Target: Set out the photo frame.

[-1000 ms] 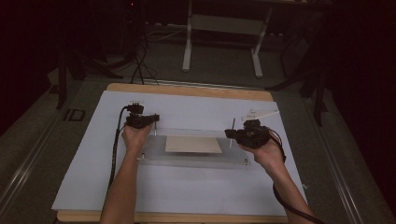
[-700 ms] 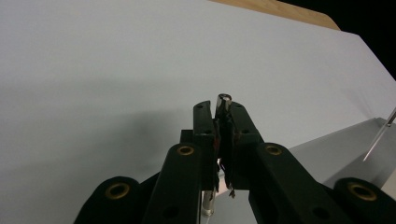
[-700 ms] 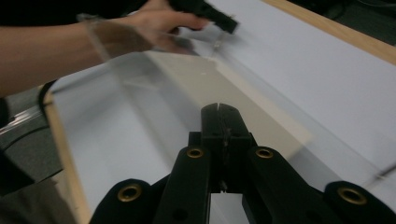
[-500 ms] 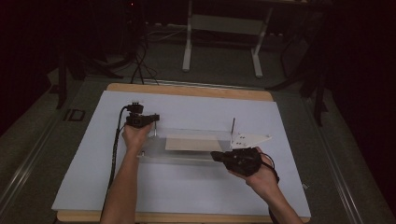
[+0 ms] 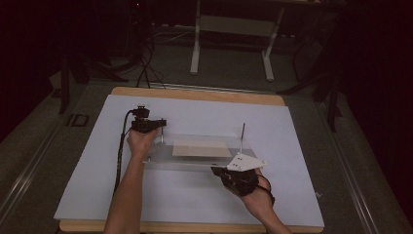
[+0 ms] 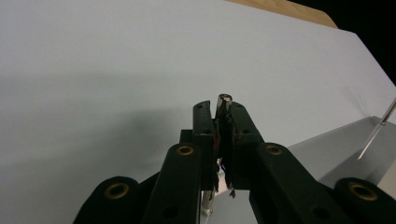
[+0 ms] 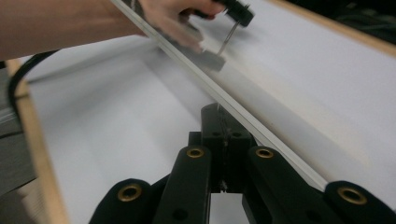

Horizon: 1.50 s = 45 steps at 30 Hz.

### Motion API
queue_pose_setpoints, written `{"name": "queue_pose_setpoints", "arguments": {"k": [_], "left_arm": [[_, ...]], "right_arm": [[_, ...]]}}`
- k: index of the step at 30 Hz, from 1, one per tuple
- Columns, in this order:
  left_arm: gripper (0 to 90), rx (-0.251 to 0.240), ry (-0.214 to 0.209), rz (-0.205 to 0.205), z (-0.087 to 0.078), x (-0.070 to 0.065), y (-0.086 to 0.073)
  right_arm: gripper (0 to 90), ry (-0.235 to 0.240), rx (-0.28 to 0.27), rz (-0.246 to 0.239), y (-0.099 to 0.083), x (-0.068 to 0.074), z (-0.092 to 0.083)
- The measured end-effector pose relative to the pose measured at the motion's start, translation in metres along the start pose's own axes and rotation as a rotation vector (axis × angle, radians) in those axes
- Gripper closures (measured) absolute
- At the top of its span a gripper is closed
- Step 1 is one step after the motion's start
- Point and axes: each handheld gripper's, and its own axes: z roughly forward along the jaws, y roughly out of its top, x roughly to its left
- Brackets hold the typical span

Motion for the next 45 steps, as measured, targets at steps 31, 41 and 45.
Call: {"name": "queue_pose_setpoints", "arguments": {"k": [31,41,45], "left_arm": [[67.9,0.029,-0.021,0.127,-0.020,0.006,-0.004],[65.7,-0.009,-0.022,0.184,-0.033,-0.002,-0.004],[66.9,-0.008,-0.039,0.211,-0.037,-0.006,-0.005]], "right_arm": [[90.0,-0.029,-0.061,0.033,0.002,-0.002,0.002],[90.0,-0.029,-0.072,0.036,0.005,-0.004,0.003],[90.0,-0.032,-0.078,0.036,0.008,-0.005,0.003]]}}
